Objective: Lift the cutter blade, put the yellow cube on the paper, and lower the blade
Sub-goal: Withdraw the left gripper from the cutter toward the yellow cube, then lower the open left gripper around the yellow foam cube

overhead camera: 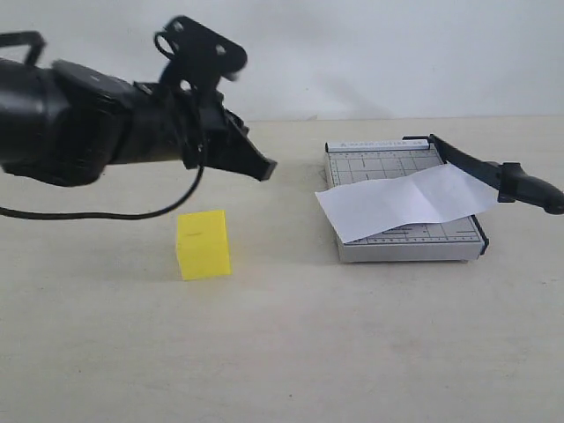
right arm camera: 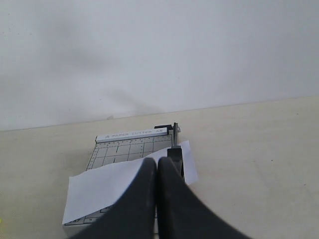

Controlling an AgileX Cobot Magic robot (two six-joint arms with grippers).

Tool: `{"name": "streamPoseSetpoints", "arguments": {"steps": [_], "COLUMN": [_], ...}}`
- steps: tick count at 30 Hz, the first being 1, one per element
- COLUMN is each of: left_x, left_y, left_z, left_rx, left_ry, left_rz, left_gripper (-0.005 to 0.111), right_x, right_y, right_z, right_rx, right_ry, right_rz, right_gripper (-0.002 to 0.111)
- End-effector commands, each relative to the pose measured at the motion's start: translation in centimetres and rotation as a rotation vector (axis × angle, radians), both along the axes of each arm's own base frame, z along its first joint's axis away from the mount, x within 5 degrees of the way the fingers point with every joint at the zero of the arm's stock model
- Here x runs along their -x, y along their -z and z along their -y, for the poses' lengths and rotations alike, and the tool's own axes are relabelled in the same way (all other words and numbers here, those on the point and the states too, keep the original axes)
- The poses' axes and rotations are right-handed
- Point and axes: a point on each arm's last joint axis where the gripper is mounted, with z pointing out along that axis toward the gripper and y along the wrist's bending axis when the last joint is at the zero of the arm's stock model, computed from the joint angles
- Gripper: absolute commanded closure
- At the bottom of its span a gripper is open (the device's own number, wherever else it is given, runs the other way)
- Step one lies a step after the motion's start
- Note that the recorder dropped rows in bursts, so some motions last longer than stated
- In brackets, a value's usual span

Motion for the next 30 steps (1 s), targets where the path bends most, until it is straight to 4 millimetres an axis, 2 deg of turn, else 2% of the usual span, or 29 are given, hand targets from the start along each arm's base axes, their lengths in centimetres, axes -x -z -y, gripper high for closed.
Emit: {"name": "streamPoseSetpoints", "arguments": {"steps": [1,3,5,8,13,23,30], "left_x": [2.4,3.0,3.5,3.9,3.6,2.0,3.3], "left_y": [-4.2,-5.1,-5.5,-5.0,-4.1,1.4,4.1], "left_z": [-2.3,-3.1,-4.0,-4.3,-3.3,-2.1,-2.9], "left_rx": [0.124,0.236,0.283,0.348,0.404,0.299,0.256], "left_ry": [-0.144,-0.270,-0.371,-0.427,-0.364,-0.367,-0.398], "left_rz": [0.068,0.043,0.043,0.021,-0.033,-0.163,-0.238], "left_gripper": [0.056,0.035,0.026,0.028,0.031,0.031,0.031], "right_x": [0.0,0.0,0.0,0.0,0.0,0.0,0.0], "right_y": [0.0,0.0,0.0,0.0,0.0,0.0,0.0], "right_z": [0.1,0.1,0.1,0.1,0.1,0.1,0.1], "right_rx": [0.001,0.001,0.001,0.001,0.001,0.001,0.001], "right_ry": [0.008,0.008,0.008,0.008,0.008,0.008,0.008], "right_rz": [0.008,0.008,0.008,0.008,0.008,0.008,0.008], "right_gripper": [0.108,0.108,0.108,0.108,0.108,0.108,0.108]}}
